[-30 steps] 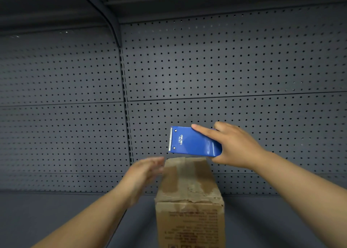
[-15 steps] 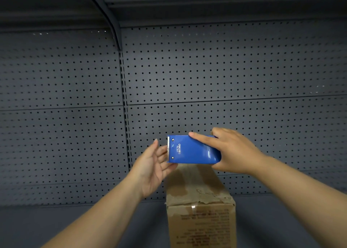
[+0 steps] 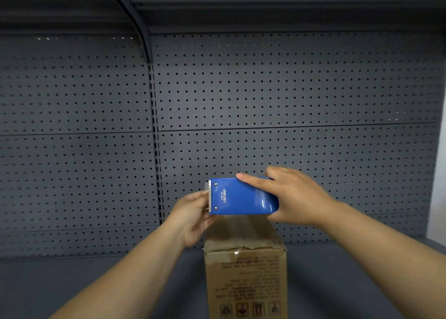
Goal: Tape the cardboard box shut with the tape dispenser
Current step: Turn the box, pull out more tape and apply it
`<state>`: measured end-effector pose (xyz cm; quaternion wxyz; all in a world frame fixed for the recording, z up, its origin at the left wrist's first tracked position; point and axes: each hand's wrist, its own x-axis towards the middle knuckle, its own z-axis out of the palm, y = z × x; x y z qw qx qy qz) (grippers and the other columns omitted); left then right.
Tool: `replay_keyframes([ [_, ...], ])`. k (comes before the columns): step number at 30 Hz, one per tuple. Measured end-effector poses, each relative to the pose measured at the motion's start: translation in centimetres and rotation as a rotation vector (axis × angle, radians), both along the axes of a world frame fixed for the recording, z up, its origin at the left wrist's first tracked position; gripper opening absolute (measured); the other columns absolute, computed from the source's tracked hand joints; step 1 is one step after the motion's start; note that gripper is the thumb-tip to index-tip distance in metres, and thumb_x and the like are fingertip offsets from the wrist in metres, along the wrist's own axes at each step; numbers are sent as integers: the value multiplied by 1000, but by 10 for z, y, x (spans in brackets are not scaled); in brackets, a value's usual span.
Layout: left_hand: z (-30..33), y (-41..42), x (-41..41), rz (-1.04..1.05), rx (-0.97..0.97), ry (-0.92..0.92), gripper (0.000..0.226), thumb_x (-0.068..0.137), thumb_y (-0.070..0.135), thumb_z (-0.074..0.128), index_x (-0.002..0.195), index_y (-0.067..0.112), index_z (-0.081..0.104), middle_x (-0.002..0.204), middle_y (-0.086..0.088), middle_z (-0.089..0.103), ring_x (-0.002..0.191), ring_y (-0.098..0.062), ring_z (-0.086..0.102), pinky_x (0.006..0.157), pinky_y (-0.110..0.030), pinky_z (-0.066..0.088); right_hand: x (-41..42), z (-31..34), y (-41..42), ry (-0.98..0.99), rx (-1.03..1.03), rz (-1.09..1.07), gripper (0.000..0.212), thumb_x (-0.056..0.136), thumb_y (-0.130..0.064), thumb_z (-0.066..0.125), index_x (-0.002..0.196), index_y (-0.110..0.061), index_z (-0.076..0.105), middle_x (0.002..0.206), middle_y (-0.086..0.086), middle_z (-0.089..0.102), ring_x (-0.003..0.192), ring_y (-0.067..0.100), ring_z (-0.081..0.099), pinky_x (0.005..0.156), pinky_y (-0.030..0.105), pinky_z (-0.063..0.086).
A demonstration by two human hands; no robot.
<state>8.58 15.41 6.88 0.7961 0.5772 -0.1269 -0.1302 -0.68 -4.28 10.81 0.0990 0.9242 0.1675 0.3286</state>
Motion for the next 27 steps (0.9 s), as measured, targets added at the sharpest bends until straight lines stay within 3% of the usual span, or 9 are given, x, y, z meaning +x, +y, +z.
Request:
replay_keyframes([
  [2, 0, -3, -6, 61, 25, -25, 16, 89, 13, 56, 100, 6, 66, 84, -9, 74, 76, -19, 71, 79, -34, 55, -4, 2, -4, -11, 2, 11, 96, 58, -29, 76, 137, -44, 24, 72, -6, 36, 62, 13, 38, 55, 20, 27],
  [4, -1, -6, -13, 105, 55, -61, 16, 90, 13, 55, 100, 8, 66, 91, -9, 74, 84, -21, 70, 71, -28, 55, -10, 5, -10, -2, 7, 5, 95, 59, -31, 76, 137, -45, 24, 72, -6, 36, 62, 13, 37, 55, 24, 32],
  [8, 1, -12, -29, 195, 114, -149, 13, 90, 15, 56, 89, 9, 67, 68, -1, 67, 50, -6, 52, 45, -16, 46, -25, 10, -22, 59, 14, 3, 91, 73, -42, 66, 136, -57, 2, 83, -4, 39, 75, 12, 39, 64, 25, 34],
  [14, -4, -13, -48, 200, 141, -177, 14, 83, 19, 65, 81, 6, 68, 66, -6, 59, 47, -8, 46, 46, -15, 42, -48, 8, -40, 134, 17, 25, 92, 76, -41, 60, 122, -64, -16, 89, -7, 38, 80, 11, 41, 61, 21, 31],
  [18, -14, 7, -56, 268, 172, -159, 18, 83, 19, 66, 85, 2, 68, 57, -1, 53, 50, -10, 46, 52, -20, 43, -61, -1, -64, 166, 43, -19, 91, 77, -41, 60, 120, -66, -16, 95, -7, 44, 85, 11, 43, 56, 14, 28],
  [21, -27, 30, -54, 359, 231, -136, 20, 82, 18, 67, 89, 0, 67, 57, 0, 54, 51, -12, 47, 53, -20, 43, -72, -9, -89, 196, 64, -102, 89, 76, -41, 61, 130, -65, -6, 98, -9, 45, 88, 10, 45, 58, 16, 33],
  [27, -46, 30, -56, 369, 288, -81, 18, 81, 16, 68, 67, 5, 64, 49, 0, 53, 47, -12, 45, 48, -18, 46, -80, -24, -105, 260, 91, -153, 90, 74, -43, 60, 121, -69, -11, 95, -14, 42, 86, 7, 44, 57, 13, 29],
])
